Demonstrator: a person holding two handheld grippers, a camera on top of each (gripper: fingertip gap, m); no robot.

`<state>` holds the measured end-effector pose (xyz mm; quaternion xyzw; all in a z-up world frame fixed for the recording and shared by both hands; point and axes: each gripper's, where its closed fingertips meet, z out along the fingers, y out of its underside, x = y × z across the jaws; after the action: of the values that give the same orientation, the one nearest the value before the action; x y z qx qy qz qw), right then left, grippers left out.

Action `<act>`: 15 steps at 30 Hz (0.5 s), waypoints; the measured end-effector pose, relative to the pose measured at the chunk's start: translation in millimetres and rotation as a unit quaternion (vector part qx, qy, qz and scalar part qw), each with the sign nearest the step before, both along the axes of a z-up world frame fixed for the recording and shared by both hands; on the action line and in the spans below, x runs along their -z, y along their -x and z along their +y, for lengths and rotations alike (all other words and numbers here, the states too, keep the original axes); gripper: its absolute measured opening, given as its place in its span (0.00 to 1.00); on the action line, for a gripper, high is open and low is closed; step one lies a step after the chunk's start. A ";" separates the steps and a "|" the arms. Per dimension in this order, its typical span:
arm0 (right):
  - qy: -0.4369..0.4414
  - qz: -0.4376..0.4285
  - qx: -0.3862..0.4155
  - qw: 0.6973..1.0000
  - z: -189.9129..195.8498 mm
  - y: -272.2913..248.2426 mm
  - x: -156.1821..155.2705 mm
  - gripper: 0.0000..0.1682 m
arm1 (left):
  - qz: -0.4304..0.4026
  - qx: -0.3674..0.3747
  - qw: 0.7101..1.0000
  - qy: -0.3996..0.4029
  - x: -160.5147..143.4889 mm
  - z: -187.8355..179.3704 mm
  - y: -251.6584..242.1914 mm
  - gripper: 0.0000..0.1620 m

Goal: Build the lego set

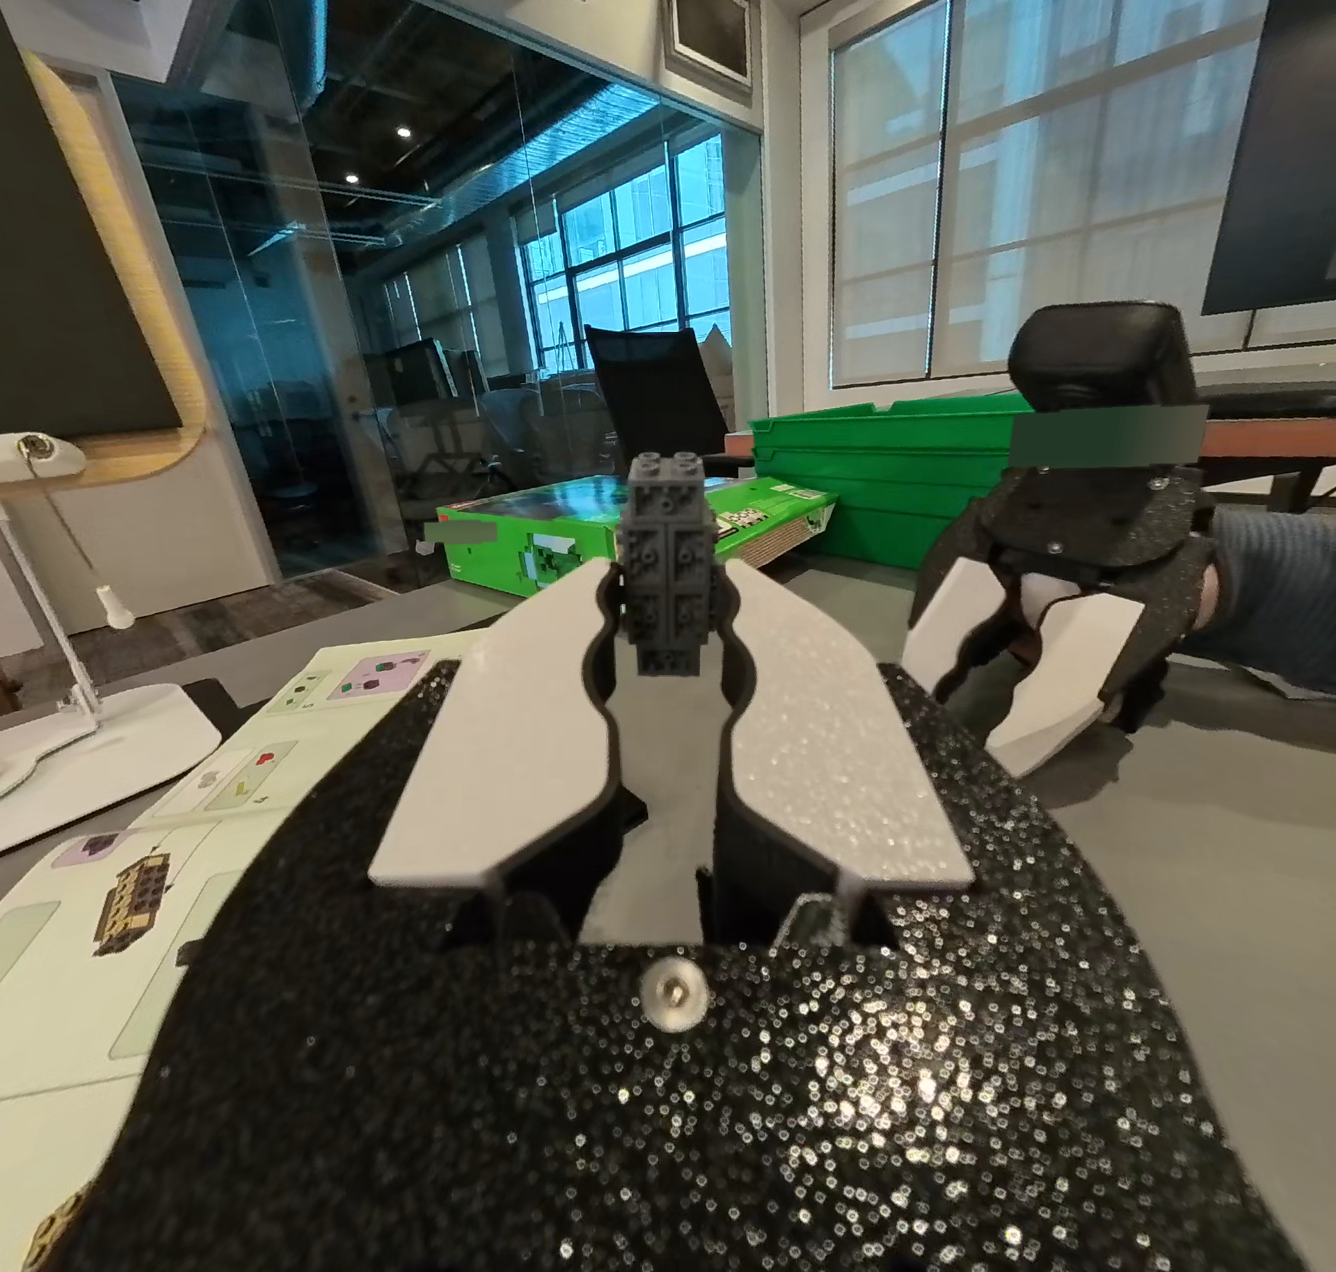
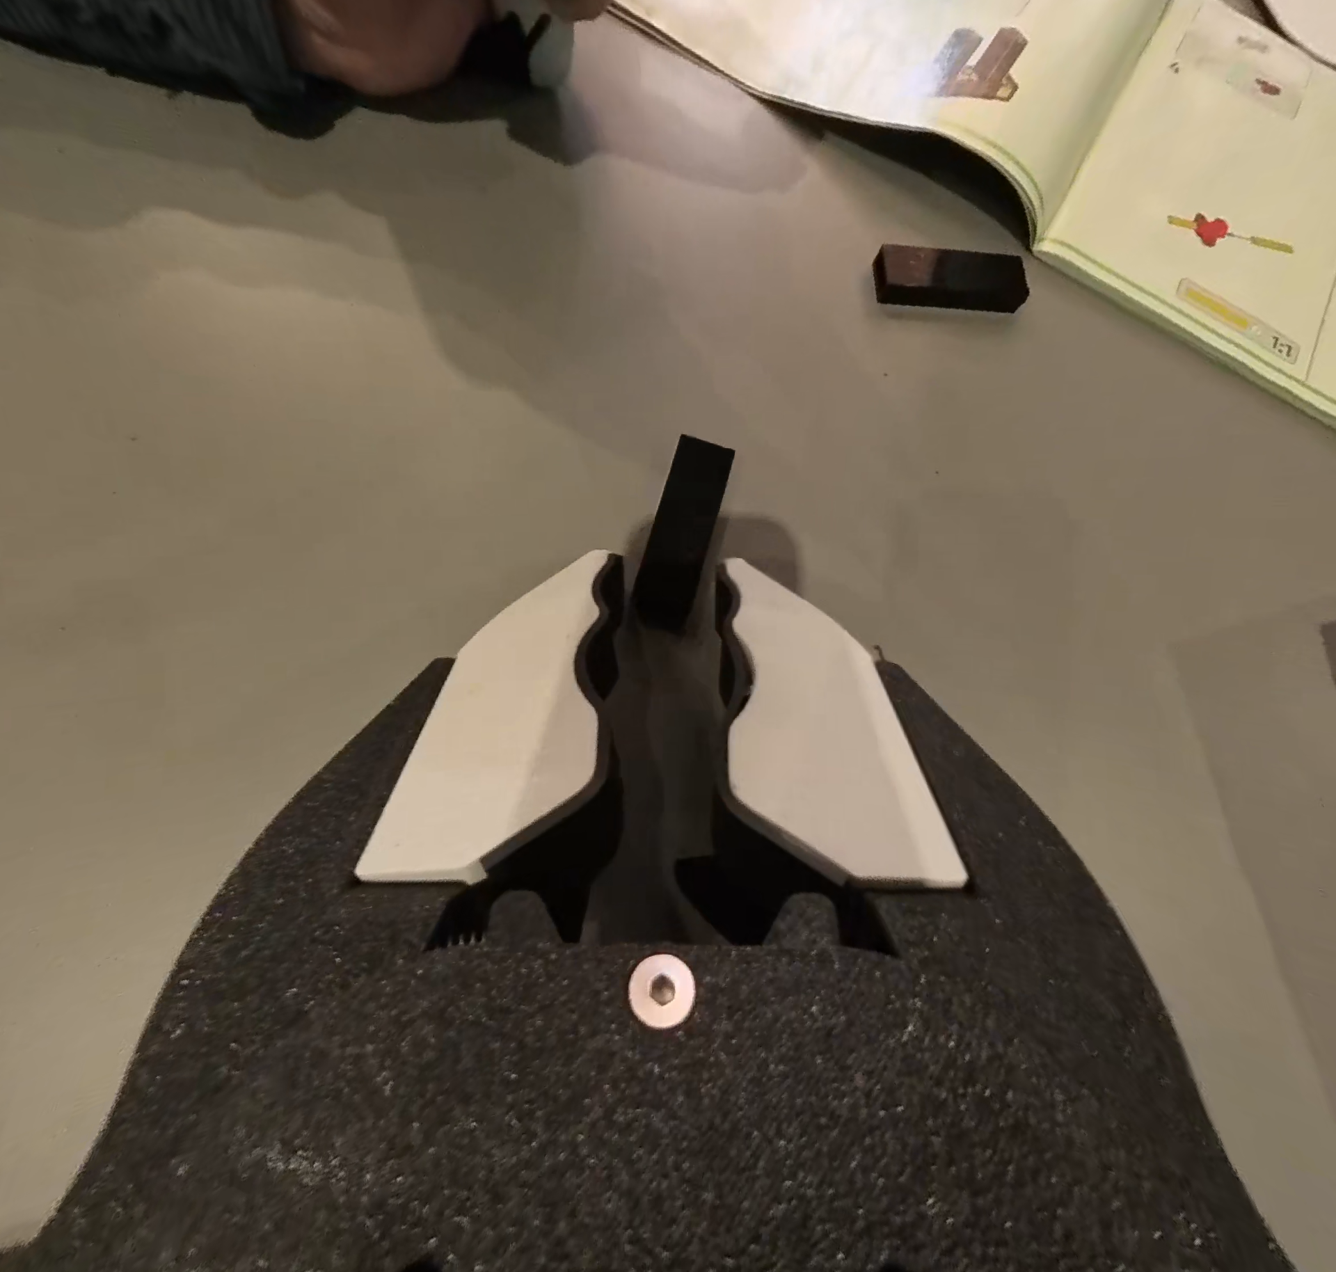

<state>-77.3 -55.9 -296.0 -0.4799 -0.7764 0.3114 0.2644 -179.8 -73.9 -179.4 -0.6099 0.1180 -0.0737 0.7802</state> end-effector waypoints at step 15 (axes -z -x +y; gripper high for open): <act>-0.013 -0.004 0.073 0.997 25.0 -5.7 -27.7 0.09 | 0.014 0.009 1.000 0.003 1.5 10.6 -5.3 0.15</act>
<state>-71.6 -30.9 -268.3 -0.5332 -0.7442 0.2789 0.2900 -174.5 -63.3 -180.9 -0.6122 0.1341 -0.0729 0.7758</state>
